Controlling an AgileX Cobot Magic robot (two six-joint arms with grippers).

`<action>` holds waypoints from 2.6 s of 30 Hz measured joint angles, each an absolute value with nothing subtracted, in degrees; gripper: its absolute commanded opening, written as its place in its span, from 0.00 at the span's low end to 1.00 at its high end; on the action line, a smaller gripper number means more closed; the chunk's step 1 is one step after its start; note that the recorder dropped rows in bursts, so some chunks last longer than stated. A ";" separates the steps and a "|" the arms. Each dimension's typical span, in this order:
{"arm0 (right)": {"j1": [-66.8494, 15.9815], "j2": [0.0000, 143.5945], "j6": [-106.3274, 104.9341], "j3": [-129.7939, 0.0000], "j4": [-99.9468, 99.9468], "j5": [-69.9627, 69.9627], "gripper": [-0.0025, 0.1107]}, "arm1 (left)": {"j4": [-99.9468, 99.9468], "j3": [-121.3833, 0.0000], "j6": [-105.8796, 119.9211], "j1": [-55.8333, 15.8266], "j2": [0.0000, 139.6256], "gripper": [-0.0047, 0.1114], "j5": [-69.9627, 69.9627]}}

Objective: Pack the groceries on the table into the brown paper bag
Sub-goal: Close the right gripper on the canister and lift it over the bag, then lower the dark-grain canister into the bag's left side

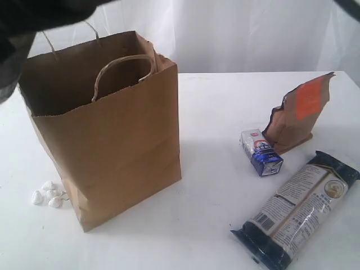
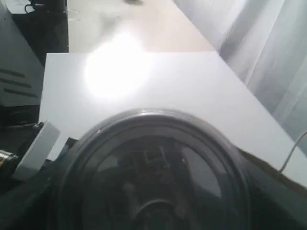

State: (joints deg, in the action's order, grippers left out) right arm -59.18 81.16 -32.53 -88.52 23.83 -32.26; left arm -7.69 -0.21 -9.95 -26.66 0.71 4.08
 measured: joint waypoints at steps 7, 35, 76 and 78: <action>-59.31 83.64 -27.22 -93.64 9.31 -31.21 0.02 | -7.69 -0.21 -9.95 -26.66 0.71 0.04 4.08; -51.36 100.98 10.43 -98.07 -19.34 -33.40 0.02 | -8.37 -0.21 -9.95 -26.66 0.71 0.04 4.08; -47.41 107.77 1.20 -102.83 4.26 -41.73 0.02 | -8.47 -0.21 -9.95 -26.66 0.71 0.04 4.08; -47.41 107.87 0.64 -102.83 4.85 -41.48 0.02 | -8.51 -0.21 -9.95 -26.66 0.71 0.04 4.08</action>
State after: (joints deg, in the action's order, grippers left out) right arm -47.41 107.87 0.64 -102.83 4.85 -41.48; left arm -8.51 -0.21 -9.95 -26.66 0.71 4.08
